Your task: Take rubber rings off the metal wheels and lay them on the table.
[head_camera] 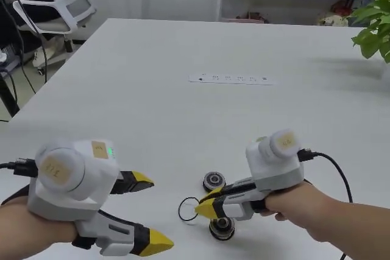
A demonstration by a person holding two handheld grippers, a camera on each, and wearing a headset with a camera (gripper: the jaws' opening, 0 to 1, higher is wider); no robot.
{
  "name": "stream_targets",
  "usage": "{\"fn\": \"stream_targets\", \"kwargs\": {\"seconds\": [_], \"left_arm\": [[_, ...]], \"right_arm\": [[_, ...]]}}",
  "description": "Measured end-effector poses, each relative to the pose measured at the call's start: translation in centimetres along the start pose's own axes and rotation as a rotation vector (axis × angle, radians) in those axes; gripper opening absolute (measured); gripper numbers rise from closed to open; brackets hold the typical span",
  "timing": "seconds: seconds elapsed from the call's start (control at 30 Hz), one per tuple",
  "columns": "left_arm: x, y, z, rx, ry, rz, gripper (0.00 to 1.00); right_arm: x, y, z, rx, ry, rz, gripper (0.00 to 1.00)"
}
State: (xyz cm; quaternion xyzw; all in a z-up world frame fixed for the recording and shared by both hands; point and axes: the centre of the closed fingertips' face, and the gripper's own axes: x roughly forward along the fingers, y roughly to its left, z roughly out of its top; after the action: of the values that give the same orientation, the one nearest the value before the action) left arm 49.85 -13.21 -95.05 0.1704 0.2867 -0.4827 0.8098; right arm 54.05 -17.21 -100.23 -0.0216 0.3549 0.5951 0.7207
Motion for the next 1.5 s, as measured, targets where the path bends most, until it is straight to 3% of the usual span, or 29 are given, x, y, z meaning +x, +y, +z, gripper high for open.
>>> {"fn": "stream_targets", "kwargs": {"seconds": [0.73, 1.17, 1.5], "left_arm": [[0.7, 0.1, 1.0, 0.030, 0.009, -0.015, 0.63], [1.6, 0.3, 1.9, 0.045, 0.013, -0.032, 0.61], [2.5, 0.3, 2.3, 0.060, 0.018, -0.050, 0.59]], "right_arm": [[-2.0, 0.4, 1.8, -0.007, -0.080, 0.005, 0.22], [-4.1, 0.2, 1.9, -0.001, -0.123, 0.002, 0.24], [-5.7, 0.1, 1.0, 0.006, -0.139, -0.002, 0.25]]}}
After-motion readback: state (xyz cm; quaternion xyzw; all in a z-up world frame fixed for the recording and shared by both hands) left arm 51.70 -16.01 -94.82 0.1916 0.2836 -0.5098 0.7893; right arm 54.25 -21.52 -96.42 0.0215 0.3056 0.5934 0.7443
